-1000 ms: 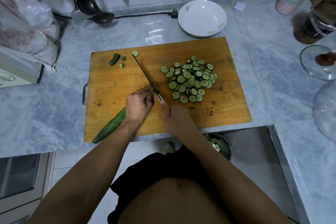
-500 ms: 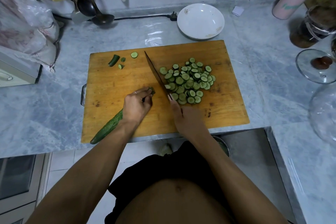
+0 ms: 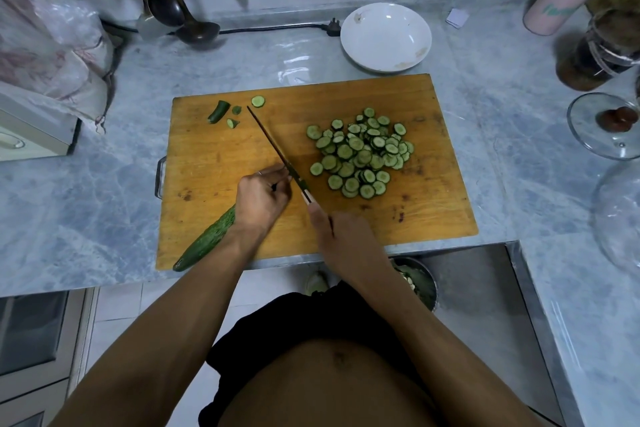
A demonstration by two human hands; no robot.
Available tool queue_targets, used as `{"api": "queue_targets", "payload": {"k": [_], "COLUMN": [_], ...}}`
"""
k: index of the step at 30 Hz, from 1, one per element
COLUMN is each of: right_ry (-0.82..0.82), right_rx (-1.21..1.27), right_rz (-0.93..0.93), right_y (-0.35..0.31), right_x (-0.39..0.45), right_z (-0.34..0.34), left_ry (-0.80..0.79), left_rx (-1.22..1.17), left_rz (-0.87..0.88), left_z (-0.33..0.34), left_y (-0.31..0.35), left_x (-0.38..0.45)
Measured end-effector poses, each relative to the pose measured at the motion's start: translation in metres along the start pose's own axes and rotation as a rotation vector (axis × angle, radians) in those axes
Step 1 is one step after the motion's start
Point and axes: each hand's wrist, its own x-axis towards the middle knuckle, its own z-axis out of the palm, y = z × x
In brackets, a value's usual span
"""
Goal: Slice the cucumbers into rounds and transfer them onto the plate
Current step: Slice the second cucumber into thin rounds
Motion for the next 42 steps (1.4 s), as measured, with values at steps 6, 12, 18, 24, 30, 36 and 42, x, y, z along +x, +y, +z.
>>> {"api": "queue_targets", "payload": {"k": [6,12,18,24,30,36,42], "right_ry": [-0.030,-0.035,0.062,0.071,0.010,0.018,-0.024], "right_rx": [-0.003,0.004,0.058,0.080,0.000,0.006,0.025], "right_rz": [0.038,0.094,0.135,0.126,0.029,0.021,0.027], "right_y": [-0.002,-0.002,0.008,0.011,0.001,-0.002,-0.009], "right_x": [0.015,0.029,0.026,0.020,0.001,-0.004,-0.007], "right_z": [0.001,0.018,-0.002,-0.008,-0.003,-0.003,-0.005], "left_ry": [-0.031,0.008,0.066,0.091,0.110,0.091,0.079], "left_rx": [0.018,0.032,0.034,0.046,0.136,0.170,0.182], "left_rz": [0.024,0.027,0.044,0.087,0.050,0.021,0.025], "left_z": [-0.001,-0.002,0.003,0.002,-0.003,-0.002,-0.001], "left_y": [0.002,0.004,0.000,0.001,0.010,0.006,0.004], "left_x": [0.000,0.000,-0.001,-0.005,-0.005,-0.006,-0.005]}}
